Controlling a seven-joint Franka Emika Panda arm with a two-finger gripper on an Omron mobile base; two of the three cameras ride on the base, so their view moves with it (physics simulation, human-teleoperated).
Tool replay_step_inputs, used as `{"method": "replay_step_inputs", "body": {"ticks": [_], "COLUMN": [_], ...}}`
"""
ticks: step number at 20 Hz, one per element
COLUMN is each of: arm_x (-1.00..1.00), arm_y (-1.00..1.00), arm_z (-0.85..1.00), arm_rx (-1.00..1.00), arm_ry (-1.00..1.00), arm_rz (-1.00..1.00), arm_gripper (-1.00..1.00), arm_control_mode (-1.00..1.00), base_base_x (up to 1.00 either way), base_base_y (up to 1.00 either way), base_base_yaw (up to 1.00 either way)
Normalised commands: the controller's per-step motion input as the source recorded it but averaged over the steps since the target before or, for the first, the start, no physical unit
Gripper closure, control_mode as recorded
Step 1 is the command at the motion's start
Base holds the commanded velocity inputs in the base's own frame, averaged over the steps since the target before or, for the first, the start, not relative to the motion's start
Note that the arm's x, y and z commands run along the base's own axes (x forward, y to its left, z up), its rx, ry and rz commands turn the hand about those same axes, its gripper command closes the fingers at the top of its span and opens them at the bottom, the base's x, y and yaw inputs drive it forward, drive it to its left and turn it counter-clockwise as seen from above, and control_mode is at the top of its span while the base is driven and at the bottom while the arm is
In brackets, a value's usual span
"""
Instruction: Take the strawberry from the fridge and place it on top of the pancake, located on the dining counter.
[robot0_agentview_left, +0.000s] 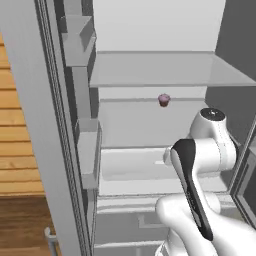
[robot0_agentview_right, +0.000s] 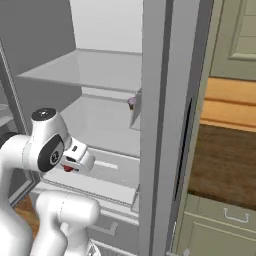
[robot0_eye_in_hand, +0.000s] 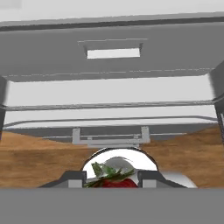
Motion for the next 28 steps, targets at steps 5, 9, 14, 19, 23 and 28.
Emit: {"method": "replay_step_inputs", "body": {"ticks": [5, 9, 14, 19, 23, 28], "arm_x": [0.00, 0.00, 0.00, 0.00, 0.00, 0.00], "arm_y": [0.00, 0.00, 0.00, 0.00, 0.00, 0.00], "arm_z": [0.00, 0.00, 0.00, 0.00, 0.00, 0.00], "arm_rx": [0.00, 0.00, 0.00, 0.00, 0.00, 0.00], "arm_ry": [0.00, 0.00, 0.00, 0.00, 0.00, 0.00], "arm_rz": [0.00, 0.00, 0.00, 0.00, 0.00, 0.00], "arm_gripper": [1.00, 1.00, 1.00, 1.00, 1.00, 1.00], "arm_control_mode": [1.00, 1.00, 1.00, 1.00, 1.00, 1.00], "base_base_x": [-0.31, -0.58, -0.83, -0.47, -0.55, -0.92], "base_base_y": [0.03, 0.17, 0.14, 0.10, 0.06, 0.12], "base_base_yaw": [0.56, 0.61, 0.51, 0.62, 0.69, 0.63]}}
